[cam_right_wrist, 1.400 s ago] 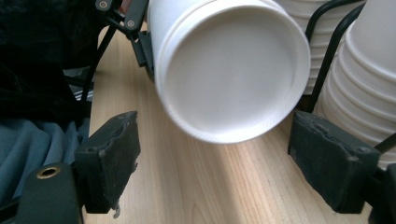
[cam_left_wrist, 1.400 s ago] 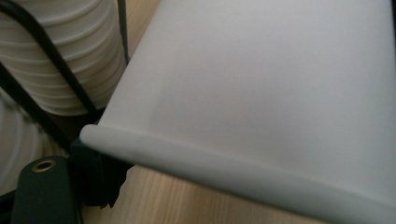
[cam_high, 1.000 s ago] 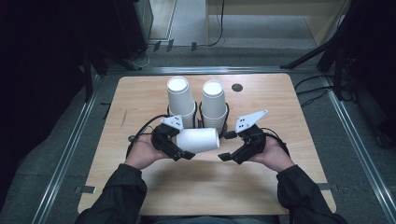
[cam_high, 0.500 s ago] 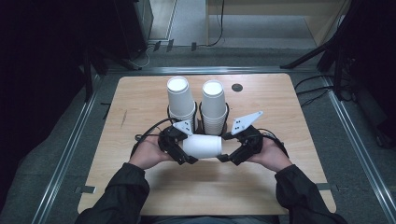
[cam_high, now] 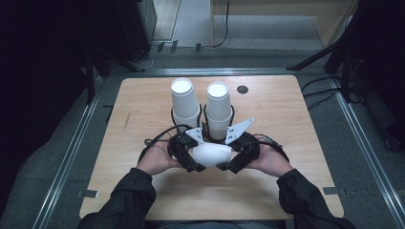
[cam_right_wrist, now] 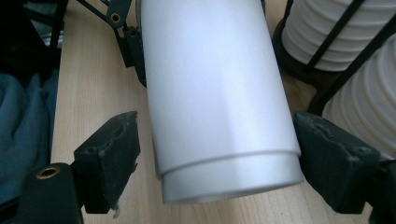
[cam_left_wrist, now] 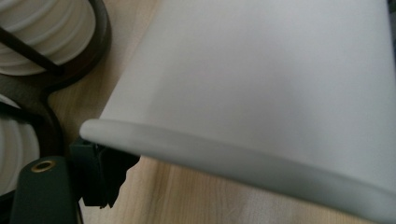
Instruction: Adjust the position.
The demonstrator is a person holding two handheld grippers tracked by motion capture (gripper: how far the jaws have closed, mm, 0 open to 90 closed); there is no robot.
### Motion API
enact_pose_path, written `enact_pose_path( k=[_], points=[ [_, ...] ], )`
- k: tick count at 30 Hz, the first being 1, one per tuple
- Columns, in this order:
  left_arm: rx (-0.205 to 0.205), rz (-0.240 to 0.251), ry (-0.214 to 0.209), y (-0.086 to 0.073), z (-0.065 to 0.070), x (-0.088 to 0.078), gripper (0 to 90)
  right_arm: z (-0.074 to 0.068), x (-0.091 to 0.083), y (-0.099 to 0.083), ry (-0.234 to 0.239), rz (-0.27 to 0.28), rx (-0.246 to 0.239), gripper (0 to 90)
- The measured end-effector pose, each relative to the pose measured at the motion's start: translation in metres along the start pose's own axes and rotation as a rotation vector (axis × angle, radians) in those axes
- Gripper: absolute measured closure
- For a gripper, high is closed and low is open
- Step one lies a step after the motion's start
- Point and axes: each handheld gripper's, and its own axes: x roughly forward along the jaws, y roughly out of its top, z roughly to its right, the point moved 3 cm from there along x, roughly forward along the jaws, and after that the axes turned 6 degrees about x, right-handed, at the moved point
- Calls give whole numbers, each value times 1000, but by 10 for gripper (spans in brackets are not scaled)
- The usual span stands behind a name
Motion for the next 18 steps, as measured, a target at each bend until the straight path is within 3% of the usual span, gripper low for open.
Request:
enact_pose_path(
  k=[7,18],
  points=[
    [32,-12,-15,5,5,5,133,-5,7,1,1,-48,-44,175],
    [21,-24,-34,7,7,12,130,-8,20,-1,-10,-107,-87,219]
  ],
)
